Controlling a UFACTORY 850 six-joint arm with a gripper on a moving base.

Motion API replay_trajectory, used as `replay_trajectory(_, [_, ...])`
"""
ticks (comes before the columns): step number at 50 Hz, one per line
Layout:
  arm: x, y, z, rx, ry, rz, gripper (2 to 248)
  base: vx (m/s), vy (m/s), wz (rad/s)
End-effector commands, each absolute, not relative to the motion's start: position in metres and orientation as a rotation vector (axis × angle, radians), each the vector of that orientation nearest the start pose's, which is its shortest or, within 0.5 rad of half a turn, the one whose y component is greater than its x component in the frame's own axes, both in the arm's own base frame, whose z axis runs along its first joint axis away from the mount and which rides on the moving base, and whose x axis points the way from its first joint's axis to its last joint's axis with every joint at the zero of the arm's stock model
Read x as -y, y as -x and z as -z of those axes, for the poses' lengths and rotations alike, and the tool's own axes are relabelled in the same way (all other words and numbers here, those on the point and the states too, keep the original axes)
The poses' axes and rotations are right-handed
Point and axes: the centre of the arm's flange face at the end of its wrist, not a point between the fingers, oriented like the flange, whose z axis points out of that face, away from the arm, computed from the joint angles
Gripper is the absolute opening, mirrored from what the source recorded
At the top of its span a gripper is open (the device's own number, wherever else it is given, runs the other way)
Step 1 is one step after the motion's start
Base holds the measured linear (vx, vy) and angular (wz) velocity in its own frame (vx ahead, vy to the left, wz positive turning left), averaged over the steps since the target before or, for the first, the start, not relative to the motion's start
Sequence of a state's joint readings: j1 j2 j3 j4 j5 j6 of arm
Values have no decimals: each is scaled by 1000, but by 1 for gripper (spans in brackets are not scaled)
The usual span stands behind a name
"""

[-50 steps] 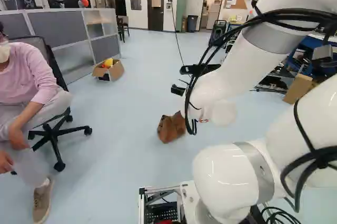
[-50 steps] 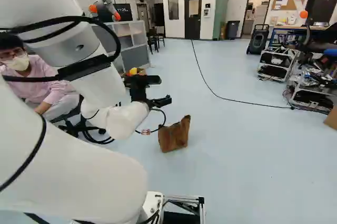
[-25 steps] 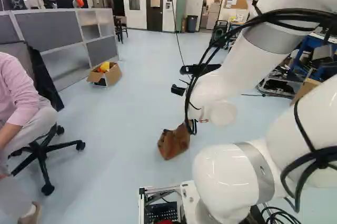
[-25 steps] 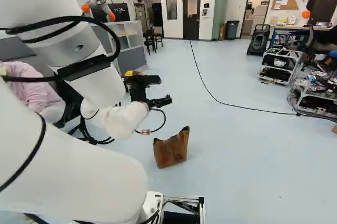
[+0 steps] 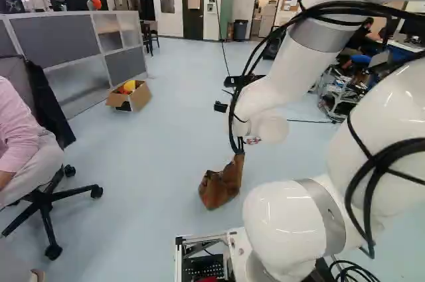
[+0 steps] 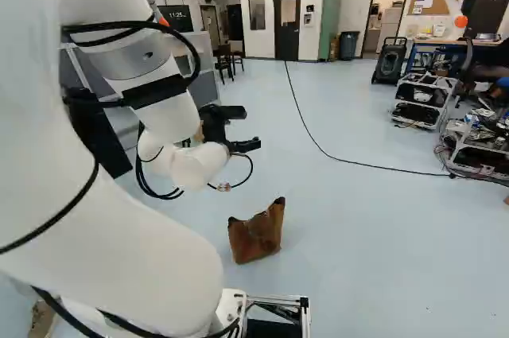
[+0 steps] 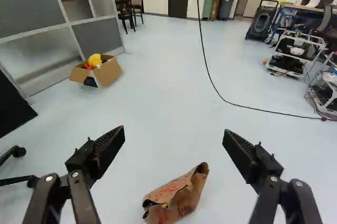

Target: Pick up the grocery bag from the ground

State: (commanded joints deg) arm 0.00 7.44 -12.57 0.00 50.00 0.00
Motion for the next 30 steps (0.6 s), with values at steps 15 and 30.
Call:
replay_trajectory(15, [0,-345,-370,0,2597,1768,247,0,0,0])
replay_trajectory(30, [0,-368,-365,0,2657,1677,247,0,0,0])
